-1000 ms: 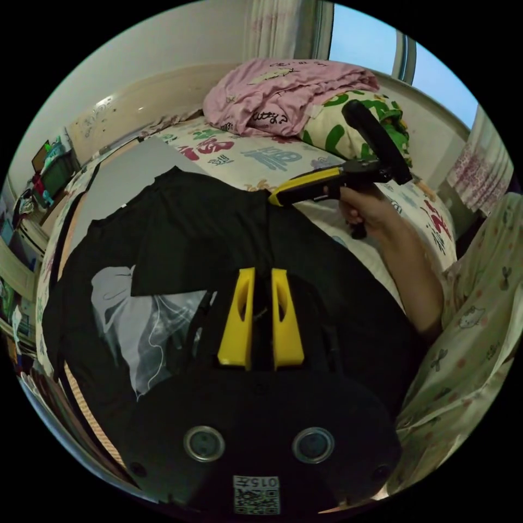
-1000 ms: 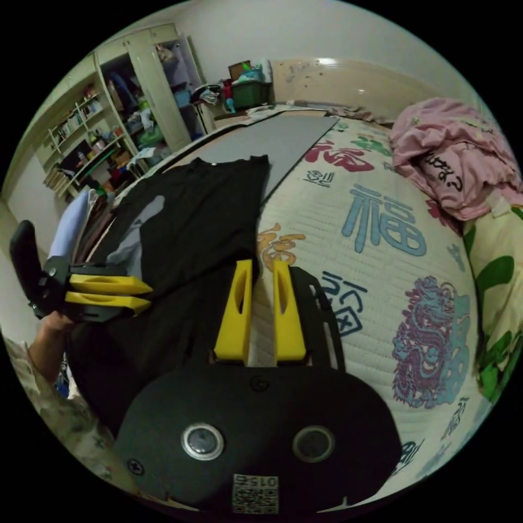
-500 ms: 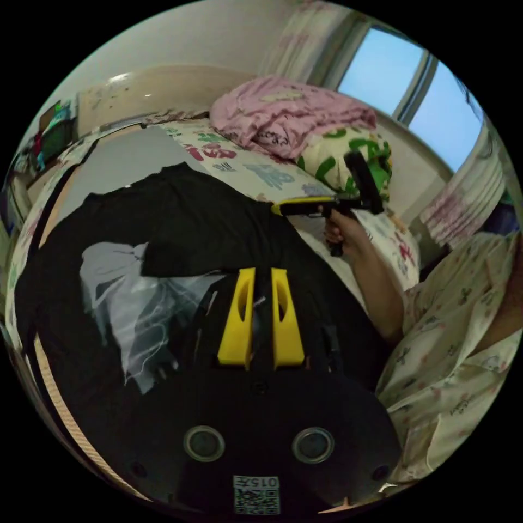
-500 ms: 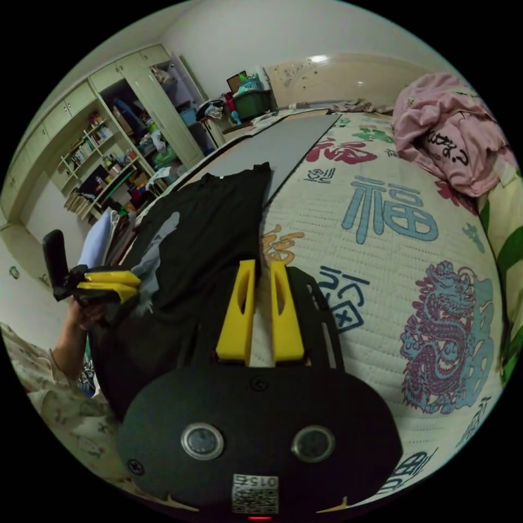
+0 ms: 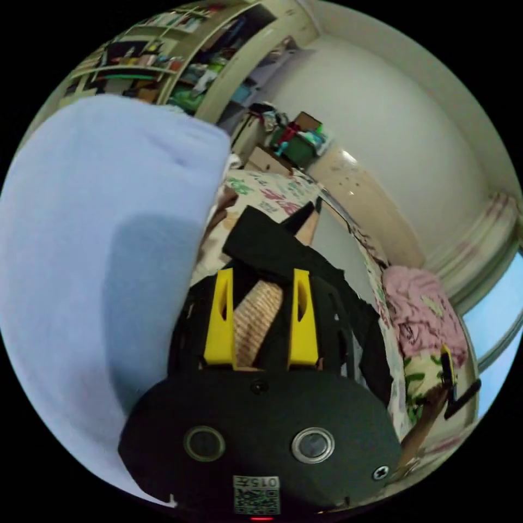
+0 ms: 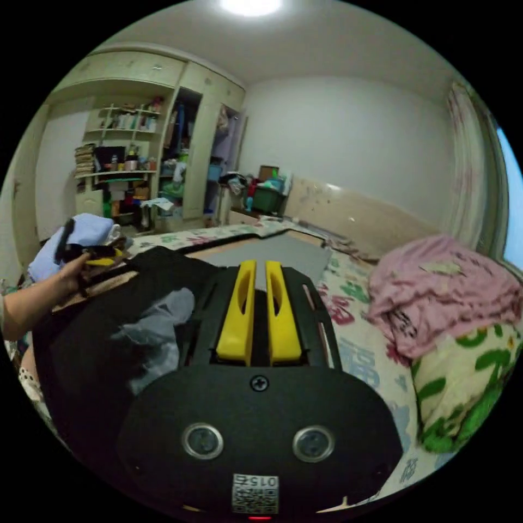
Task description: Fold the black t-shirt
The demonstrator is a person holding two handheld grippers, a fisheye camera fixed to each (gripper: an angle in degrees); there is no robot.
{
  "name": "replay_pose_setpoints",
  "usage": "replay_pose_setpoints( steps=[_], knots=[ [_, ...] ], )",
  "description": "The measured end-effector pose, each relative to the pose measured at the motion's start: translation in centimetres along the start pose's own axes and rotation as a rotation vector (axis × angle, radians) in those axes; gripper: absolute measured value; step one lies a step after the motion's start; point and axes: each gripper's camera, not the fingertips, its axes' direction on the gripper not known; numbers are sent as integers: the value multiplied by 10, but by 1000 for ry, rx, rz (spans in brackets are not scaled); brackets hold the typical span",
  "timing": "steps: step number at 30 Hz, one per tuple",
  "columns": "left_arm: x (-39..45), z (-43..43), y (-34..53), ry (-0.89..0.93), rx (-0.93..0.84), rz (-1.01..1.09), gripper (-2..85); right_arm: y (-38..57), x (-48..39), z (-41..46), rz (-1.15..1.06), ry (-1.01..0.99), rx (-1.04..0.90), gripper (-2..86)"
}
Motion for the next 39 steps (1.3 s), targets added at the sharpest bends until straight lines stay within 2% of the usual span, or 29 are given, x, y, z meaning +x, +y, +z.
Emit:
replay_pose_setpoints(
  steps=[5,8,12,17,22,25,29,34,37,39],
  knots=[
    [-48,40,1,-74,78,-258,107,-79,-81,109,-54,-485,-37,77],
    [-76,64,0,-73,6,-367,64,-116,-143,203,-65,-650,-138,82],
    [-81,80,11,-151,40,-216,30,-151,-239,319,-120,-704,-300,88],
    [-90,92,20,-152,53,-204,23,-168,-375,458,-261,-582,-525,117],
    [-94,103,22,-152,60,-195,21,-160,-423,536,-270,-552,-745,79],
    [-94,109,22,-152,61,-193,20,-161,-425,537,-290,-539,-739,9],
    [-88,114,18,-136,54,-186,12,-170,-389,502,-279,-593,-636,-6],
    [-21,58,11,77,187,176,6,-176,-288,422,-202,-660,-418,-8],
    [26,47,12,73,103,403,5,-153,-221,367,-207,-638,-367,-8],
    [60,54,25,166,-2,584,4,-130,-189,341,-212,-630,-387,-8]
  ],
)
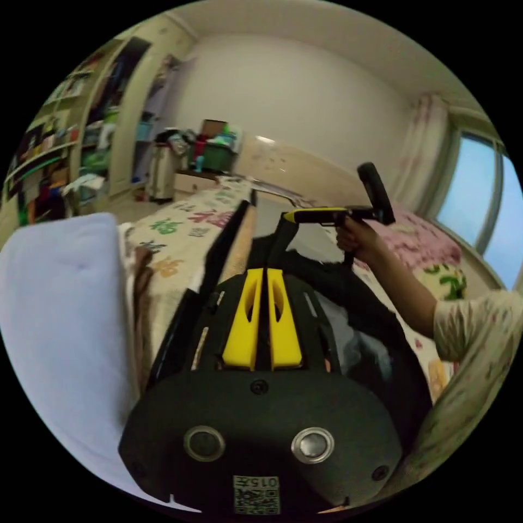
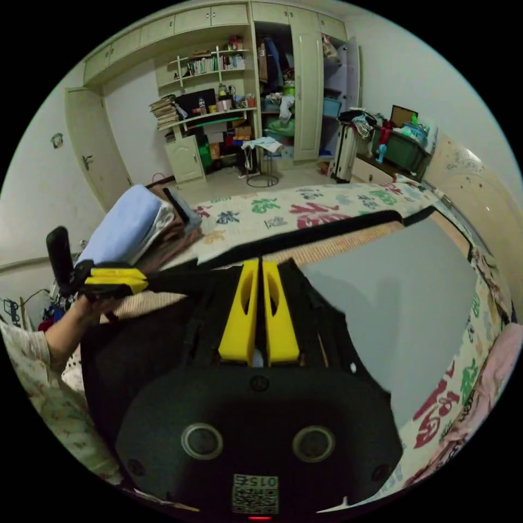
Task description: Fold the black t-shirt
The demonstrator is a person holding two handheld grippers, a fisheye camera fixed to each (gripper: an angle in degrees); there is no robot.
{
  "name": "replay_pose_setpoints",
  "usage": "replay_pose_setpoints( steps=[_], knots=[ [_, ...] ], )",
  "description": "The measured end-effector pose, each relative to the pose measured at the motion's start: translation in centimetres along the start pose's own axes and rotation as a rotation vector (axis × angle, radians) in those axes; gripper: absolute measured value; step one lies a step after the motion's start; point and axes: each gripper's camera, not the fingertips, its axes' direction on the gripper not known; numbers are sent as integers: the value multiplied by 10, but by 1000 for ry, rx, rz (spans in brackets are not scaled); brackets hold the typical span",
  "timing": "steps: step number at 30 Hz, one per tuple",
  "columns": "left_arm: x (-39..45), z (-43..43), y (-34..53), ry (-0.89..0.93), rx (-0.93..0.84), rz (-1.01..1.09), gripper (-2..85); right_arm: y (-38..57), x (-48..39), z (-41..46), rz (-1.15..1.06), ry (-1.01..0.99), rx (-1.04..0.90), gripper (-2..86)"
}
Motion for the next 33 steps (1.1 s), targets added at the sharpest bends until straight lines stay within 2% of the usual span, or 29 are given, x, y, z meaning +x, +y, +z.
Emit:
replay_pose_setpoints(
  steps=[6,11,15,18,22,26,31,33],
  knots=[
    [77,51,5,61,-236,299,2,111,16,-30,88,6,-137,-7],
    [101,82,8,46,-378,360,3,153,27,-47,70,-63,-231,-3],
    [111,85,2,44,-476,395,11,185,50,-95,99,-145,-86,10],
    [118,81,-11,101,-512,405,31,213,76,-125,152,-45,-72,56],
    [113,93,-71,113,-420,364,64,247,127,-151,417,123,23,90],
    [88,163,-165,-6,-316,228,90,259,145,-157,527,98,99,133],
    [50,272,-223,-35,-410,74,99,262,143,-158,565,243,103,143],
    [45,310,-233,-54,-453,58,104,263,145,-153,575,208,63,137]
  ],
)
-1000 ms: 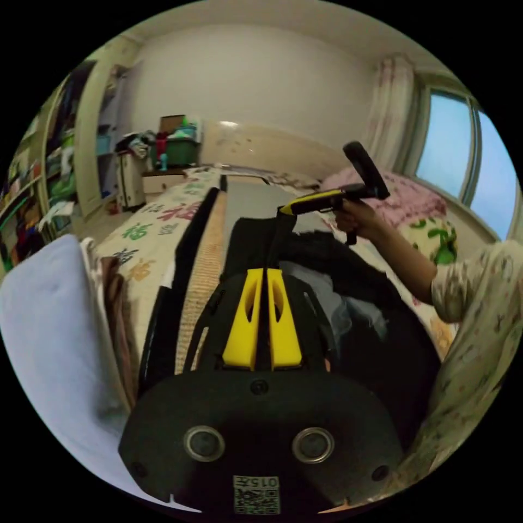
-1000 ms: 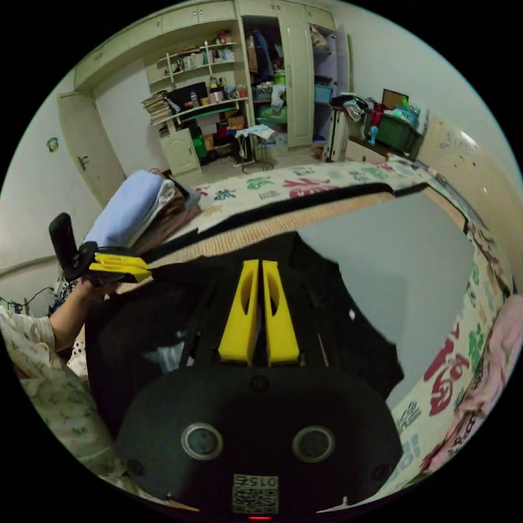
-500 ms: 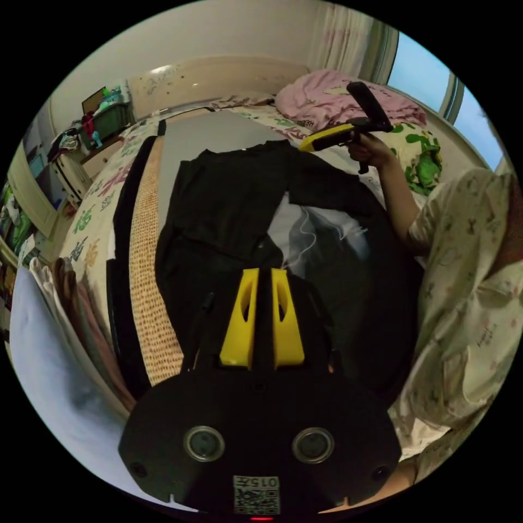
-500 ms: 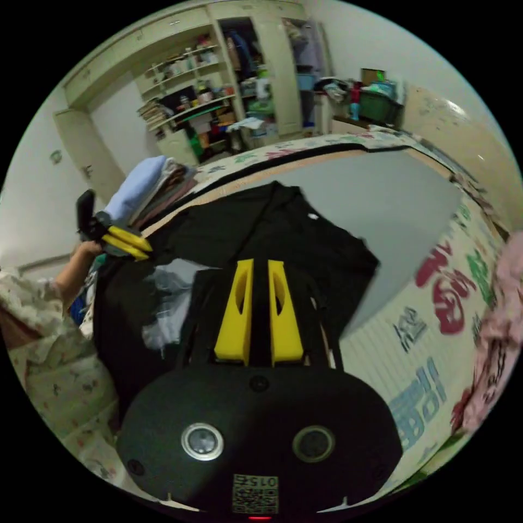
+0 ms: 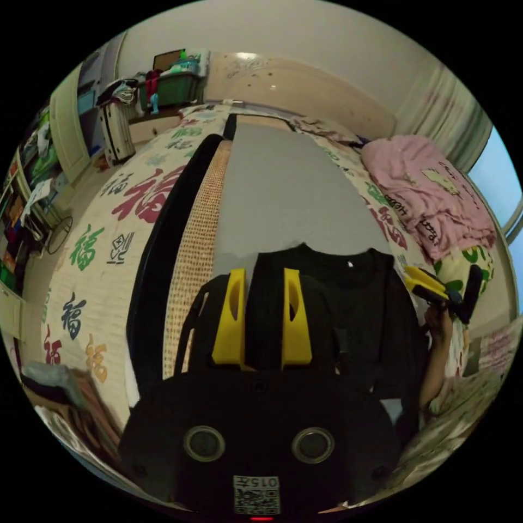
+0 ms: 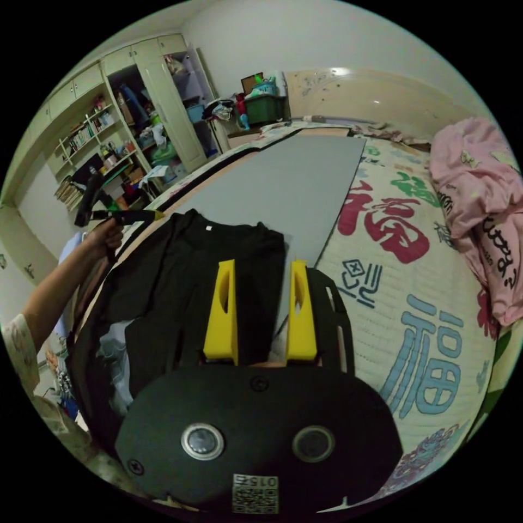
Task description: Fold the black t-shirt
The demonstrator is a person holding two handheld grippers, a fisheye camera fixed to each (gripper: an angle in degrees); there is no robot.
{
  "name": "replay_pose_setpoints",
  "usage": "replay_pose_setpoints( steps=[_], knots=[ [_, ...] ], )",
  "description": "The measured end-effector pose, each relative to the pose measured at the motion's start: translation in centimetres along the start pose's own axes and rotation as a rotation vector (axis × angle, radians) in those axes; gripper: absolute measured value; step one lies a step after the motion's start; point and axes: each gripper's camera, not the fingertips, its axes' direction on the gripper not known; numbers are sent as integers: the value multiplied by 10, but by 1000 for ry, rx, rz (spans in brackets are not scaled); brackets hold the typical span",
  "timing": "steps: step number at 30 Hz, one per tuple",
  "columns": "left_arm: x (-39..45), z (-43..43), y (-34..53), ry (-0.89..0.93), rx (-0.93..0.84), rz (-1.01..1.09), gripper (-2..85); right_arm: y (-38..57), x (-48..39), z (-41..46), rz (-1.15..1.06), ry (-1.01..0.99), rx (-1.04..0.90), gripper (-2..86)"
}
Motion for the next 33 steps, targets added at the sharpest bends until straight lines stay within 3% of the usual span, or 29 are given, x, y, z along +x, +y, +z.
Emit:
replay_pose_setpoints(
  steps=[6,12,16,19,23,27,33],
  knots=[
    [6,41,-22,-89,-77,85,94,1,-14,0,-32,70,-77,102],
    [15,49,-15,-25,-103,151,24,5,-19,-15,-51,117,-100,22],
    [41,21,6,-132,-47,241,11,6,-21,-36,-94,102,-115,-1],
    [57,-31,41,-155,59,292,7,9,-41,-90,-126,35,10,-5],
    [57,-114,117,-86,212,298,6,44,-110,-176,-256,77,140,-6],
    [44,-176,227,-19,266,340,6,90,-153,-230,-389,34,95,-7],
    [15,-180,420,146,244,368,6,232,-176,-284,-360,-255,-3,-7]
  ],
)
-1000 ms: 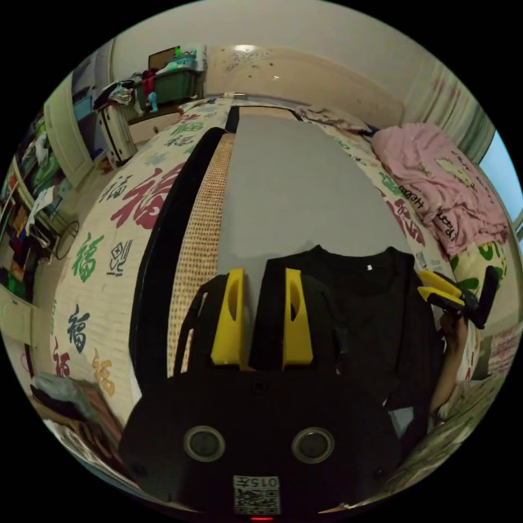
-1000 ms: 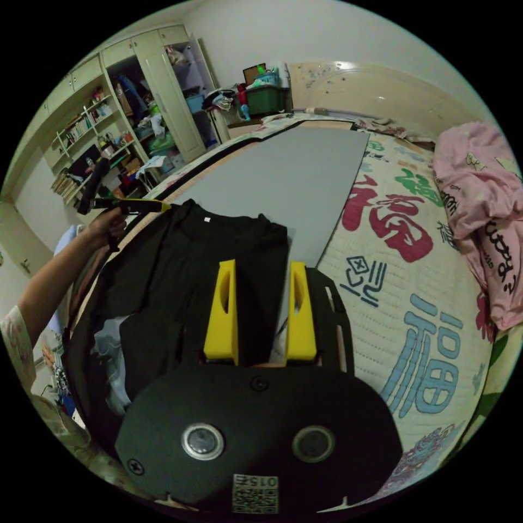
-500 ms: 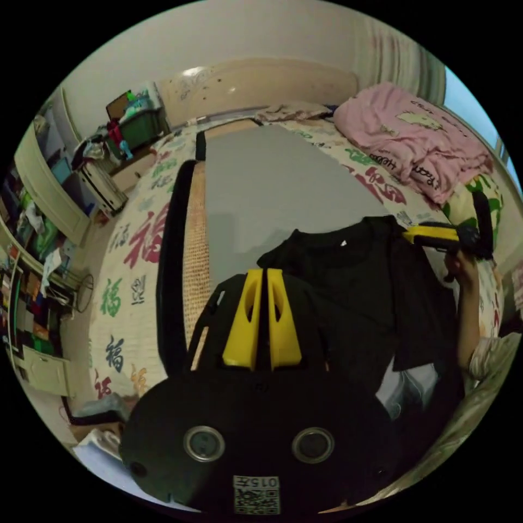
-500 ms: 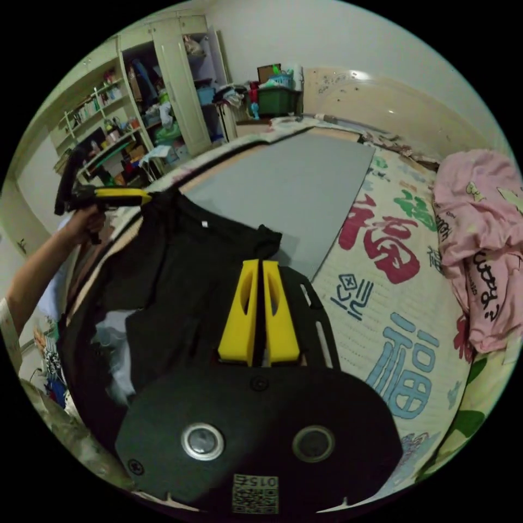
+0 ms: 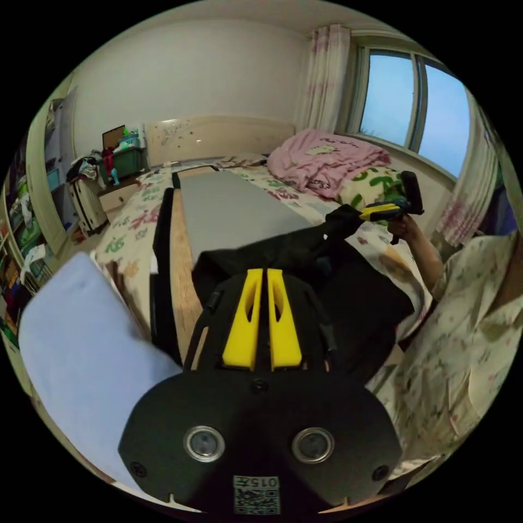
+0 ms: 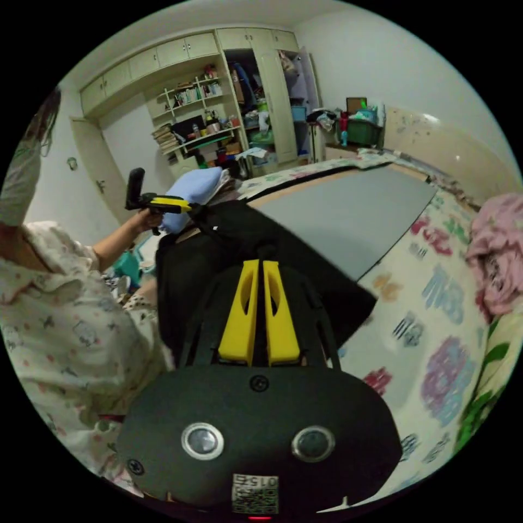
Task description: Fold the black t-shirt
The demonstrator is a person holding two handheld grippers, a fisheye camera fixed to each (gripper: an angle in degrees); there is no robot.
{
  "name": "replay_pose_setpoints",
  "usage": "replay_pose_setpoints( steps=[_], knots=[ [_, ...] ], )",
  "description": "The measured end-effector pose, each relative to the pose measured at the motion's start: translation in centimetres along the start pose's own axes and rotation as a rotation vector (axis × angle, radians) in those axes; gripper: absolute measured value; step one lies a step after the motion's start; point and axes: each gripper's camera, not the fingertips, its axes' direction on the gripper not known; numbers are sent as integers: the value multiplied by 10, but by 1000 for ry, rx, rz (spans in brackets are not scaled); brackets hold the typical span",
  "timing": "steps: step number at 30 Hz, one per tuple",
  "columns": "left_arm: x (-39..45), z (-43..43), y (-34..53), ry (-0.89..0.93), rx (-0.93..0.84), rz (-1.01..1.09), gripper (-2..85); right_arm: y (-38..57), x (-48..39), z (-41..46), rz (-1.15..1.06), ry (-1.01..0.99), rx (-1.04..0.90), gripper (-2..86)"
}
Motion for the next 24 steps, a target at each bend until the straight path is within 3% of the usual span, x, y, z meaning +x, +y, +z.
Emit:
replay_pose_setpoints(
  steps=[5,10,15,24],
  knots=[
    [15,5,118,107,12,-53,5,84,-45,19,193,-67,-122,-5],
    [31,-7,163,93,74,-3,6,99,-93,-7,136,12,-98,1],
    [30,7,209,153,14,-26,11,117,-111,7,194,9,-292,20],
    [40,-6,238,193,62,-14,76,123,-154,-44,198,17,2,79]
  ],
)
